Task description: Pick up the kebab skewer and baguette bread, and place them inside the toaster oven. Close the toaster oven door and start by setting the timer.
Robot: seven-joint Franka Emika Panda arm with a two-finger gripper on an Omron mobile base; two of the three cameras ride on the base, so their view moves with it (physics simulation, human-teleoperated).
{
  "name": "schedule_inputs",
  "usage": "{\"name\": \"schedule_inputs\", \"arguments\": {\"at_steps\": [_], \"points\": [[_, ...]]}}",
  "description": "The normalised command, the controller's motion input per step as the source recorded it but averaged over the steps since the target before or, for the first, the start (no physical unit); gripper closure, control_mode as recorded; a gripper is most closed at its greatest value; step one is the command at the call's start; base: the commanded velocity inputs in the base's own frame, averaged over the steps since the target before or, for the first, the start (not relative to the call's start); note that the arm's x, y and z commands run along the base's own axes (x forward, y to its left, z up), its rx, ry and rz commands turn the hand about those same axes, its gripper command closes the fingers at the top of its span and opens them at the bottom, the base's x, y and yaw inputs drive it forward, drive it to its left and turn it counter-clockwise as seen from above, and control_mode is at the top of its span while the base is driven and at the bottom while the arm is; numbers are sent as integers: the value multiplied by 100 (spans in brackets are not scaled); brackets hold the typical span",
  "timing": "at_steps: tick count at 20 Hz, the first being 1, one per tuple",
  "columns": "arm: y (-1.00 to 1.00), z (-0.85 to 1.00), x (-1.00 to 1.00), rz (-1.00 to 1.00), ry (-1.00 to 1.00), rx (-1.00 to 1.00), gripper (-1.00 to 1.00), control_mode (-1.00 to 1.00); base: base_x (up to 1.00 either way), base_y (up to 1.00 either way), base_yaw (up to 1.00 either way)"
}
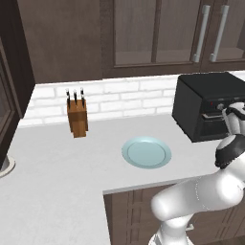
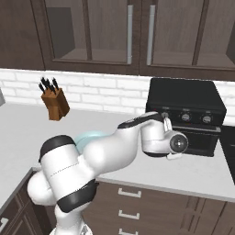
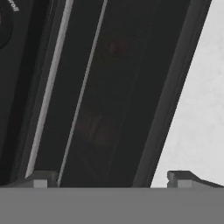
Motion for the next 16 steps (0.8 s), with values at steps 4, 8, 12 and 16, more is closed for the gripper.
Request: {"name": "schedule_inputs", "arguments": {"at_steps": [4,8,12,16], "points": [[0,-1,41,-14,0,17,-100,-100,0,0,0],[0,-10,33,-14,-1,17,-100,-100,0,0,0],[0,-9,8,-11,-2,17,-100,-100,0,0,0],[0,-6,-27,-10,-2,8,-100,-100,0,0,0]]}}
